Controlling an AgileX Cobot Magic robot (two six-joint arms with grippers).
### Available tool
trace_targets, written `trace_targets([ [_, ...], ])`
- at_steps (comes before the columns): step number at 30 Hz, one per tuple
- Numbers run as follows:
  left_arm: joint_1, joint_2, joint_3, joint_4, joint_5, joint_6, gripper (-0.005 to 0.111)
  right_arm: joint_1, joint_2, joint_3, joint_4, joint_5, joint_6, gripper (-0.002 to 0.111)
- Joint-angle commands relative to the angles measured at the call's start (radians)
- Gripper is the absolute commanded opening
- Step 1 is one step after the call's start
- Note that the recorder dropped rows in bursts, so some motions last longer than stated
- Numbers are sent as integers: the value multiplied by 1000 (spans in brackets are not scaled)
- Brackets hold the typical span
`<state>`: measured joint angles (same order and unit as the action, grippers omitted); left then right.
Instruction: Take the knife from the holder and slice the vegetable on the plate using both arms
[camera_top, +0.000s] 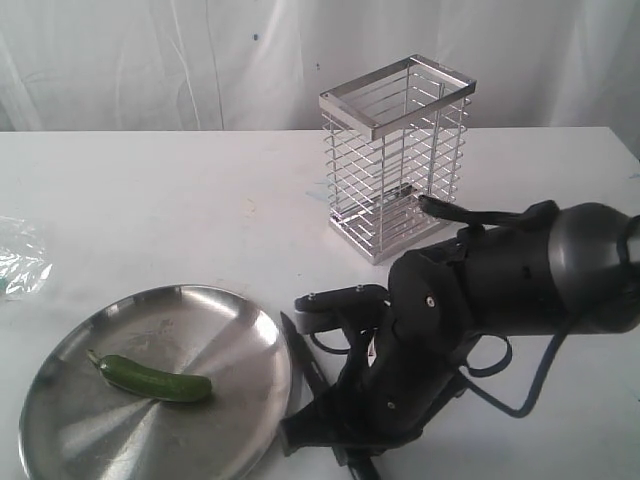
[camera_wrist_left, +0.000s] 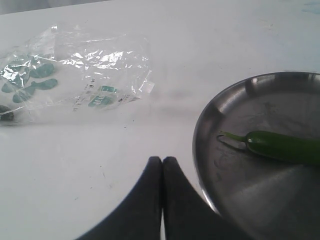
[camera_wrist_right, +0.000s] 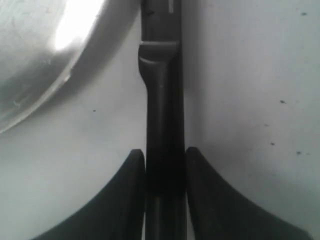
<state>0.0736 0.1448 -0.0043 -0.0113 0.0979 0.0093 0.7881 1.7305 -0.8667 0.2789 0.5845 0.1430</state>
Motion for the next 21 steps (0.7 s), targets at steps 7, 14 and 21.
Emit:
trace_targets([
  [7, -5, -5, 4, -2, 1, -9, 0, -72, -179, 30, -147, 50, 91, 9],
  [14, -5, -5, 4, -2, 1, -9, 0, -14, -297, 10, -142, 57, 49, 9],
  [21, -5, -5, 4, -2, 1, -9, 0, 124, -210, -63, -132, 69, 32, 9],
])
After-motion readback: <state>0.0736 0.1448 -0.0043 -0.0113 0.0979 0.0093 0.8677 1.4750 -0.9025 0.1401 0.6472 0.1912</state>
